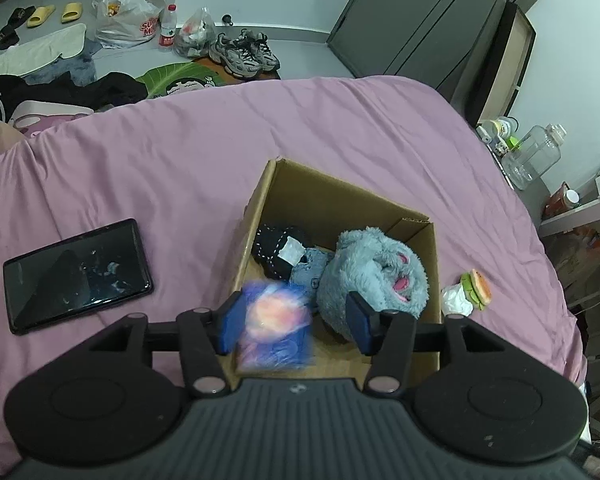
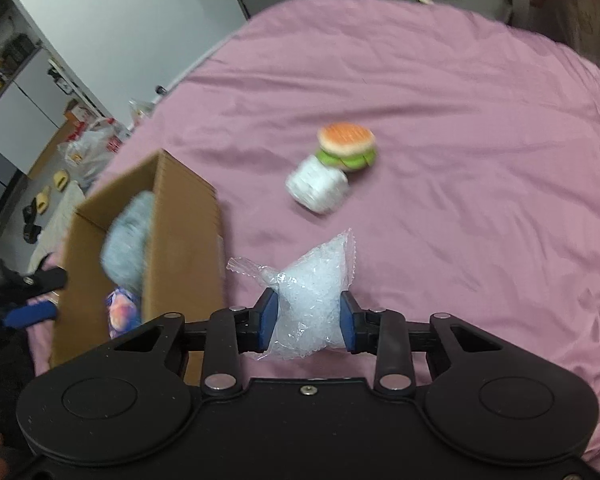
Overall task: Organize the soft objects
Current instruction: 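Open left tool to drop the tissue pack while right tool releases the bag into the box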
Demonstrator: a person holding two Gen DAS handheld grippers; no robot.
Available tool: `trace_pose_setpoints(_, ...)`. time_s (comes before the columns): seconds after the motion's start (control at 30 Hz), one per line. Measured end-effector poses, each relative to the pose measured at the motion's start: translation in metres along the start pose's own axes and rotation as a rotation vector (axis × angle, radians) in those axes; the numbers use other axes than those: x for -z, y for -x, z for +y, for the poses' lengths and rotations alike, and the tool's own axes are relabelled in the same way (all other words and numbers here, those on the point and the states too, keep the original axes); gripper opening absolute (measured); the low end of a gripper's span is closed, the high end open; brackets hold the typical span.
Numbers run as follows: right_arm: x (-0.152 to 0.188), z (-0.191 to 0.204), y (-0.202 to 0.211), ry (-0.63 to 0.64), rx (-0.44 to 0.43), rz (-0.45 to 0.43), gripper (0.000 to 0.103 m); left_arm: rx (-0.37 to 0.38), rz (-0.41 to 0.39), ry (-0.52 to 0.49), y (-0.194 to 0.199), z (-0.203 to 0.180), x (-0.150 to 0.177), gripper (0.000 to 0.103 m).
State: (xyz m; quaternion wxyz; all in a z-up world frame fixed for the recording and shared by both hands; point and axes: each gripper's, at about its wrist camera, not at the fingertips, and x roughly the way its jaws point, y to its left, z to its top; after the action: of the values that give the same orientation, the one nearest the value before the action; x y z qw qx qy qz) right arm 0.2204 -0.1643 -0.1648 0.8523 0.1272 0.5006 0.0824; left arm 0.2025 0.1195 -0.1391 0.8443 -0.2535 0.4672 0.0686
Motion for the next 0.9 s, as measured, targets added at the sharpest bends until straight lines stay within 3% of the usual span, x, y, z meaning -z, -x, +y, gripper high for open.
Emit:
trace_pose_setpoints(0.27,-0.022,0.041,0.031,0.044,-0.083,-0.067,0.032,0.011,-0.006,0.020,0.014,0.006,-0.001,0.057)
trace_pose_setpoints(0.57,-0.029,0.087,0.039,0.102,-0.156,-0.063,0.034,0.020,-0.010,0.009,0.033,0.010,0.000,0.057)
trace_pose_setpoints(0.63,-0.027,0.094,0.039,0.099,-0.185,-0.052,0.038,0.022,-0.012,0.003,0.037,0.010,0.000,0.057)
trace_pose_setpoints(0.73,-0.024,0.100,0.045,0.090,-0.214,-0.060,0.057,0.018,-0.016,0.000,0.043,0.012,0.000,0.059)
trace_pose_setpoints(0.9,-0.023,0.091,0.056,0.080,-0.197,-0.081,0.058,0.014,-0.029,-0.021,0.053,0.009,0.004,0.068)
